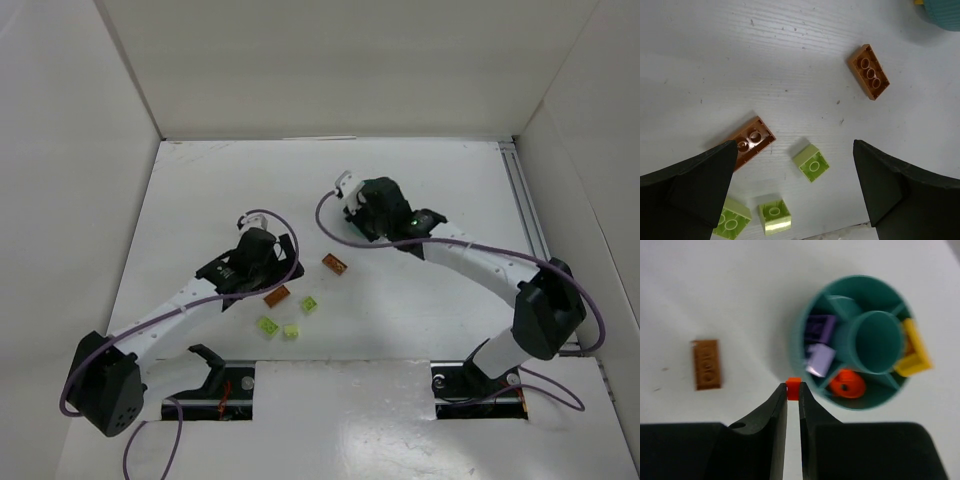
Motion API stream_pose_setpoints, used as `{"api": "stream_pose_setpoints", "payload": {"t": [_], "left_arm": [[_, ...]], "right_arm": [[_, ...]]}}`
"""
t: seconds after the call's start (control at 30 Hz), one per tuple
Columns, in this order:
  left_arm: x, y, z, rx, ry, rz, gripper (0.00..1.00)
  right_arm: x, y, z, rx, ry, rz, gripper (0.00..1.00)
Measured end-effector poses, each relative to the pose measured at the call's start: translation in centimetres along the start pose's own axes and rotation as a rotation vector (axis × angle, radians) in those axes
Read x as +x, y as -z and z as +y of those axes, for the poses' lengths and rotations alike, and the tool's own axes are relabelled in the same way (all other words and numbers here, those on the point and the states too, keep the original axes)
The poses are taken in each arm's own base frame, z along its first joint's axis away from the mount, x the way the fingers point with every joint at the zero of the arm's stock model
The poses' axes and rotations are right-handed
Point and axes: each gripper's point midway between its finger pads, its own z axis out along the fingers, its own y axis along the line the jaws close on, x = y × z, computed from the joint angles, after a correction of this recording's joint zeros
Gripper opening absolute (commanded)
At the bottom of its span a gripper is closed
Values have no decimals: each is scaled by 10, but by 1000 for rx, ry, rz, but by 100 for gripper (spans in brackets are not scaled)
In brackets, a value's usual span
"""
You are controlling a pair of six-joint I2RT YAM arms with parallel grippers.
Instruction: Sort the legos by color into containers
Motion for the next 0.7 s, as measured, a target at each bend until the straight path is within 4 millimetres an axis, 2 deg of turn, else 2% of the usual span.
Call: {"api": "stream_pose_setpoints", "payload": {"t": [0.1,0.17,0.23,0.27,0.37,0.4,0.53,0.7], "left_arm": [[-2,-6,-2,-14,-20,13,99],[-7,-9,-8,-12,-34,11,99],[-14,-11,-14,-2,-48,1,99],[-18,-11,-17,1,-55,-4,99],[-27,-12,-23,10,-70,-19,99],[-30,-13,-25,10,-75,-24,99],[-38,-16,-27,4,-86,-33,99],[-40,-20,-26,-8,-101,-26,99]], "right_arm": [[-2,5,-52,95,-50,-9,3],[1,7,-72,131,-69,-2,4],[4,7,-85,151,-74,6,6],[4,5,-89,154,-75,8,6],[8,-4,-94,142,-72,24,15],[11,-8,-93,133,-70,32,21],[22,-19,-91,111,-69,64,30],[24,-22,-87,89,-65,67,39]]}}
